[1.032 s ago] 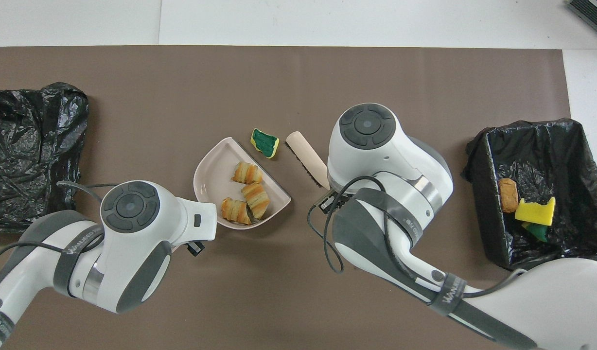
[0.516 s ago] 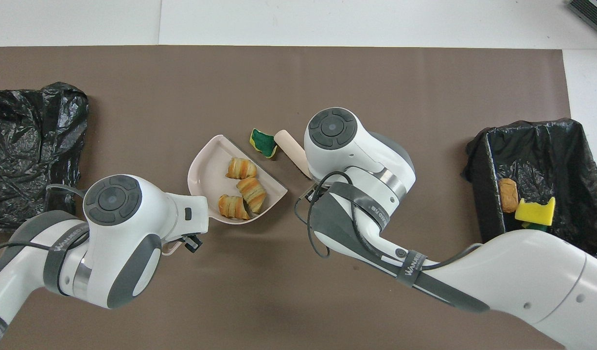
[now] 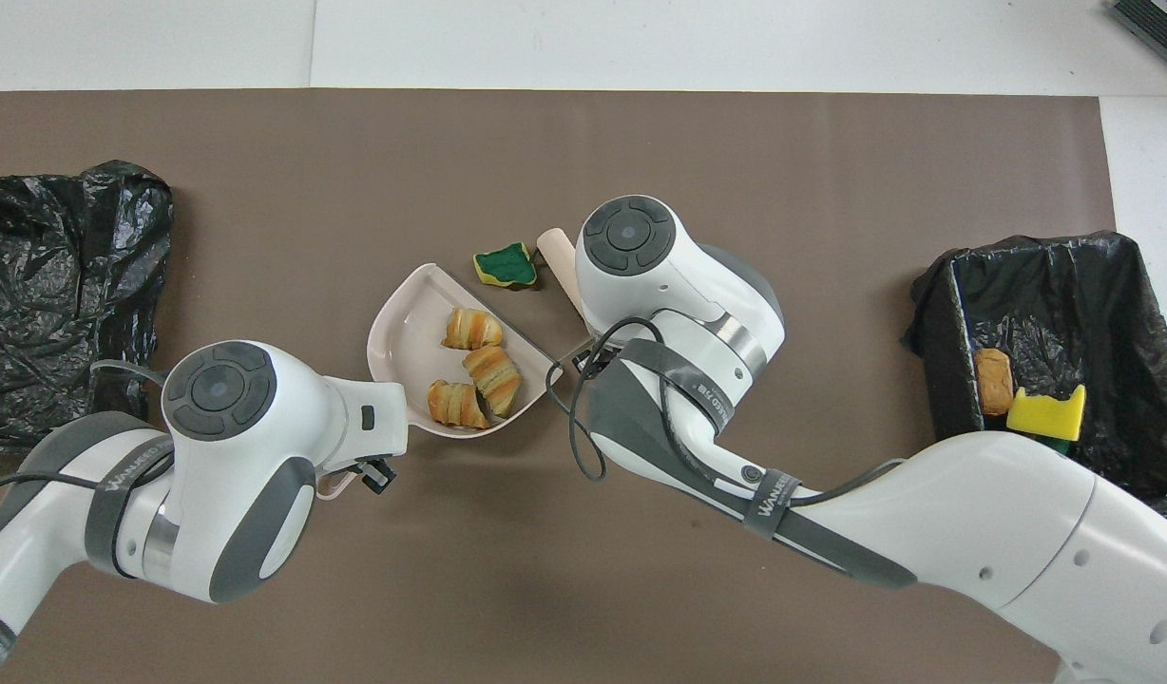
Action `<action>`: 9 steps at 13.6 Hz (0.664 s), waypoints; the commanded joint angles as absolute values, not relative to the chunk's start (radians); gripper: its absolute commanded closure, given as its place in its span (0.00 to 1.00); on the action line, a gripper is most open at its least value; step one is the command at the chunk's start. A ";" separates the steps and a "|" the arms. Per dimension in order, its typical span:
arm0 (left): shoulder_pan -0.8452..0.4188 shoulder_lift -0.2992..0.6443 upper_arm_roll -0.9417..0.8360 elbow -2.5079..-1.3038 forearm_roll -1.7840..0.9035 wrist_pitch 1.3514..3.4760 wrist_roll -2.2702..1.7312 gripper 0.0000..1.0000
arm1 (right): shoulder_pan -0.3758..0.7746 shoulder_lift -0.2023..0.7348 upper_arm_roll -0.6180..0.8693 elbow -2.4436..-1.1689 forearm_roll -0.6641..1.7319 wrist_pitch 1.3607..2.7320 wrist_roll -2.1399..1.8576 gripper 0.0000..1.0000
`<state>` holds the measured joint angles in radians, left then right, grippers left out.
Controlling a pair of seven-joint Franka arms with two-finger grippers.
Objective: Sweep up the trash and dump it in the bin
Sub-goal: 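Sweep the green sponge into the dustpan with the right gripper's brush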
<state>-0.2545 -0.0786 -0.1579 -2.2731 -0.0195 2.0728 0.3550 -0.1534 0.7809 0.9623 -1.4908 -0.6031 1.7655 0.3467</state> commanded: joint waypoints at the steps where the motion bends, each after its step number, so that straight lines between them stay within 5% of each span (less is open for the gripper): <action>1: -0.253 -0.100 -0.158 -2.284 -0.032 2.053 0.356 1.00 | -0.153 0.784 1.002 -1.520 -0.543 1.726 0.373 1.00; 9: -0.256 -0.095 -0.160 -2.284 -0.032 1.991 0.360 1.00 | -0.291 0.778 1.156 -1.519 -0.324 1.615 0.267 1.00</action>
<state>-0.2546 -0.0774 -0.1599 -2.2789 -0.0196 2.0194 0.3551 -0.2269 0.7808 1.0982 -1.5042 -0.3937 1.6296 0.2932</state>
